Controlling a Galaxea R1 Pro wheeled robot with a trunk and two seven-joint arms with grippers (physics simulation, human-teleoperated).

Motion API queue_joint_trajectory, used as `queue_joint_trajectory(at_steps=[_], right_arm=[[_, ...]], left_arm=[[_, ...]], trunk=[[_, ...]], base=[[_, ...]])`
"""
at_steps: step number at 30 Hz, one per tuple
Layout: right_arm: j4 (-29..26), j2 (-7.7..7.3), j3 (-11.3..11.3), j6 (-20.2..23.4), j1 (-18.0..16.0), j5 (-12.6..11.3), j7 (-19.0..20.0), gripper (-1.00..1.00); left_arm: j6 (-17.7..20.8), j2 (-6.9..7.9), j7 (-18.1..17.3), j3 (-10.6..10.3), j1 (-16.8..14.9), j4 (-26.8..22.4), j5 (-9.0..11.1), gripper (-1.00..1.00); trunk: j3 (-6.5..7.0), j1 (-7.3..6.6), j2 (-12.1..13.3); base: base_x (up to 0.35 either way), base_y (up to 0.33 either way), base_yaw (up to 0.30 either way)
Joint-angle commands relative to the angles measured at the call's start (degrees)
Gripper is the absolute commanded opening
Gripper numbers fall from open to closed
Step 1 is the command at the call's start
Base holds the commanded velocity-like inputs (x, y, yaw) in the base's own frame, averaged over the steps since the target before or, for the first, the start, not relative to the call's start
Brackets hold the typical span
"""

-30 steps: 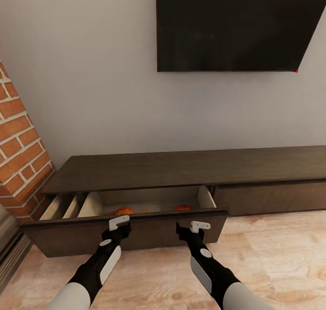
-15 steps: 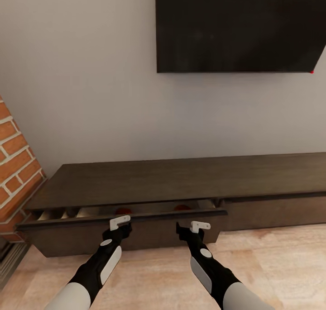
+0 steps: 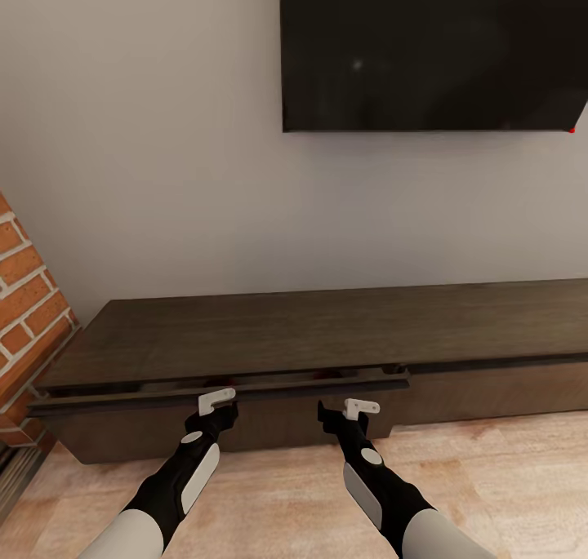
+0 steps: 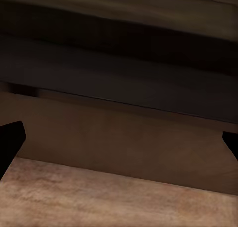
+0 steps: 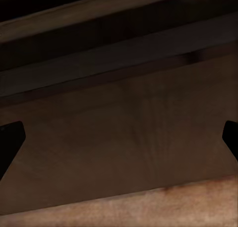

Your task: Place each of the two pumpkins and all three candles from the living room inside a cabinet in the living room (use any cabinet), then make sure every cabinet is closed, and position the cauldron so it is next to a table in the living room.

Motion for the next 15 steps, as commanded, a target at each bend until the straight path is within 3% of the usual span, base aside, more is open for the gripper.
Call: queue_joint_trajectory(at_steps=[1,7,15], right_arm=[[0.0,-0.06,0.5,-0.3,0.0,-0.6,-0.4,1.00],[0.0,-0.06,0.5,-0.3,0.0,-0.5,-0.3,1.00],[0.0,-0.07,0.5,-0.3,0.0,-0.6,-0.4,1.00]], left_arm=[[0.2,0.05,0.5,-0.3,0.0,-0.2,0.1,1.00],[0.2,0.05,0.4,-0.3,0.0,-0.2,0.1,1.00],[0.2,0.06,0.5,-0.3,0.0,-0.2,0.1,1.00]], trunk=[[-0.05,-0.02,0.0],[-0.05,-0.02,0.0],[-0.05,-0.02,0.0]], base=[[0.020,0.000,0.000],[0.143,0.000,0.000],[0.011,0.000,0.000]])
